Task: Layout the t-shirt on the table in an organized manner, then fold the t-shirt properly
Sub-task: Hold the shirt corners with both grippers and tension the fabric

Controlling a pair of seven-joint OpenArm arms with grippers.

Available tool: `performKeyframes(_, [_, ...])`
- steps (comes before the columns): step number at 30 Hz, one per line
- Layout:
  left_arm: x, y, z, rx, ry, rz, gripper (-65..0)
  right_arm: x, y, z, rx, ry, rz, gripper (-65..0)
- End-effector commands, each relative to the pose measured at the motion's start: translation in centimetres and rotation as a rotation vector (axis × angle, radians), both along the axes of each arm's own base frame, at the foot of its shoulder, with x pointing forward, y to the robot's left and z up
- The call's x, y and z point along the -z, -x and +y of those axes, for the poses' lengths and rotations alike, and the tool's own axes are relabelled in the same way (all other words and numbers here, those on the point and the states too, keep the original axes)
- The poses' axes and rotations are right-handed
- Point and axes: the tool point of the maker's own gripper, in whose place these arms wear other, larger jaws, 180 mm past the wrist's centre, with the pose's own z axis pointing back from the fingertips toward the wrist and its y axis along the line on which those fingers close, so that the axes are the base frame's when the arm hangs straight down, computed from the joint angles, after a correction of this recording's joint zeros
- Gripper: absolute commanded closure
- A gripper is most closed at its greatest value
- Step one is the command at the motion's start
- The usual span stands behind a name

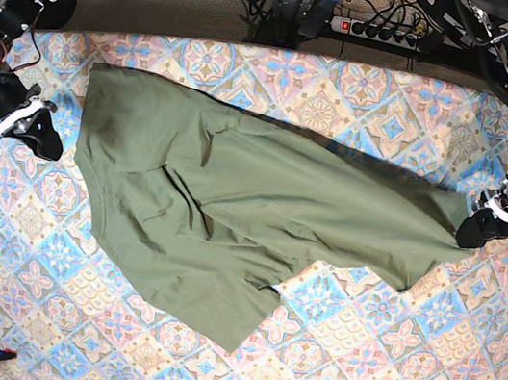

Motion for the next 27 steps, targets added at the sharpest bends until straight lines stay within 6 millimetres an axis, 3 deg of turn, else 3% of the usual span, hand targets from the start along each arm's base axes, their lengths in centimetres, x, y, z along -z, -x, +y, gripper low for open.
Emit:
performKeyframes(1, [-1.7,-0.4,0.6,0.001,-0.024,-0.055,0.0,-0.4,0.5,-1.6,0.015,0.061,0.004,-11.3])
performKeyframes(5, [-1.8,0.8,1.3,0.018,-0.029,-0.033,0.0,1.9,2.0,-1.2,0.029,0.072,0.076,-26.8])
performKeyframes(7, [-2.2,0.8,1.3,0.022,-0.017,-0.045,0.0,2.8,2.3,-1.5,0.037,0.106,0.11,-30.5])
performKeyframes(10, [-2.2,1.0,1.4,0.022,-0.017,-0.041,0.0,4.0,3.2,-2.0,0.038,0.16,0.172,-31.0])
performKeyframes(14, [-1.6,1.7,1.8,0.009,-0.017,-0.019,0.0,6.1,3.6,0.0,0.021,0.095,0.21,-31.0])
performKeyframes(24, [-1.6,1.8,1.9,0.007,-0.017,-0.021,0.0,10.2,5.5,0.4,0.056,-0.014,0.323,-31.0])
performKeyframes(27, [-1.5,1.8,1.9,0.007,-0.017,-0.017,0.0,11.2,5.8,1.3,0.033,-0.033,0.354,-31.0])
